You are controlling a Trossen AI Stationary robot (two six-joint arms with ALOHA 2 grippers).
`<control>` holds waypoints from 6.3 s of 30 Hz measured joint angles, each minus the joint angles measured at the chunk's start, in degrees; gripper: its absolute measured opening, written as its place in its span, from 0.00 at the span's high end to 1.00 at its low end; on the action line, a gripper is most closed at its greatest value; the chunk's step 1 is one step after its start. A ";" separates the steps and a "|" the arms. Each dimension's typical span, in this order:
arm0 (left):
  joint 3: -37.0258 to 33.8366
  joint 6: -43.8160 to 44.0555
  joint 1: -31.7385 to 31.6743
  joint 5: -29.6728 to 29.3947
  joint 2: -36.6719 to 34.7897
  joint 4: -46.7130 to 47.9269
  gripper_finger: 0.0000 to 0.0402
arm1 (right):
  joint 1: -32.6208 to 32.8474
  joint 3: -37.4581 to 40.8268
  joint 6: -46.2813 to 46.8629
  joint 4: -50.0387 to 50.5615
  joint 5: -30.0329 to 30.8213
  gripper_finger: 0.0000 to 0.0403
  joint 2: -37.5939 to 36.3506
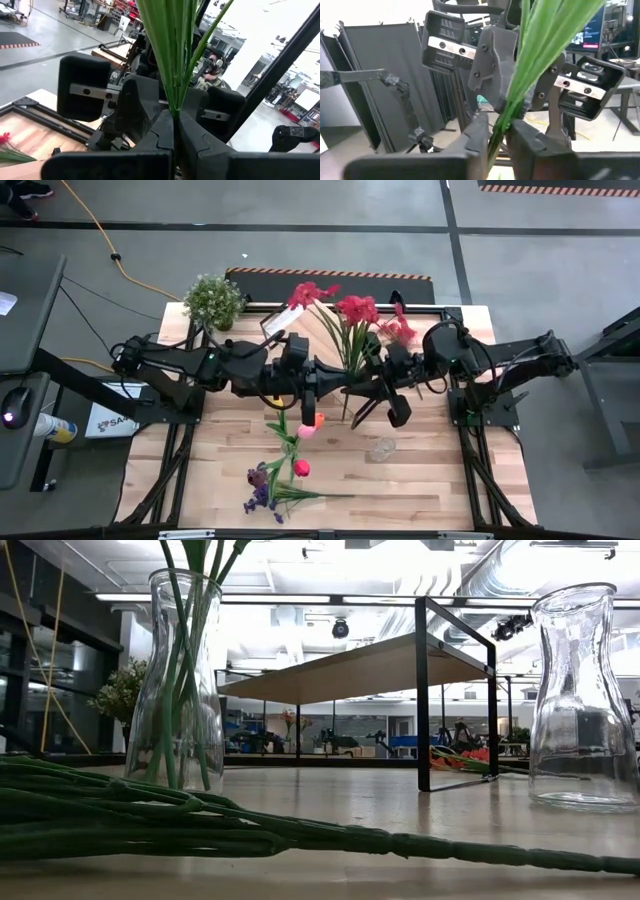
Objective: Pick and place flowers into a vace then onto a shelf
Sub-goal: Put the left orange flowers into the right transparent vase
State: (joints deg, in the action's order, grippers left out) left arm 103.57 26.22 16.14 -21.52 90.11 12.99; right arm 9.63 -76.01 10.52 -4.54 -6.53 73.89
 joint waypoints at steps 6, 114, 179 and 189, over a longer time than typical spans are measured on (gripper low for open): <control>0.00 0.06 0.04 0.15 0.00 0.01 0.91 | 0.00 0.00 -1.67 0.04 0.12 0.96 0.00; 0.02 24.15 6.78 -1.17 -13.14 51.93 0.61 | 51.23 0.02 36.44 75.07 78.09 0.99 -16.31; 0.02 27.04 6.75 -6.12 -13.11 51.01 0.61 | 51.12 45.96 3.49 11.02 72.01 1.00 -60.13; 0.02 27.12 6.75 -6.12 -13.09 50.99 0.61 | 51.10 57.62 -8.06 -20.62 64.58 1.00 -58.87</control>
State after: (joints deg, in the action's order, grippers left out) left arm 103.59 53.33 22.90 -27.64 77.01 63.99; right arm 60.73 -18.39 2.46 -25.15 58.06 15.02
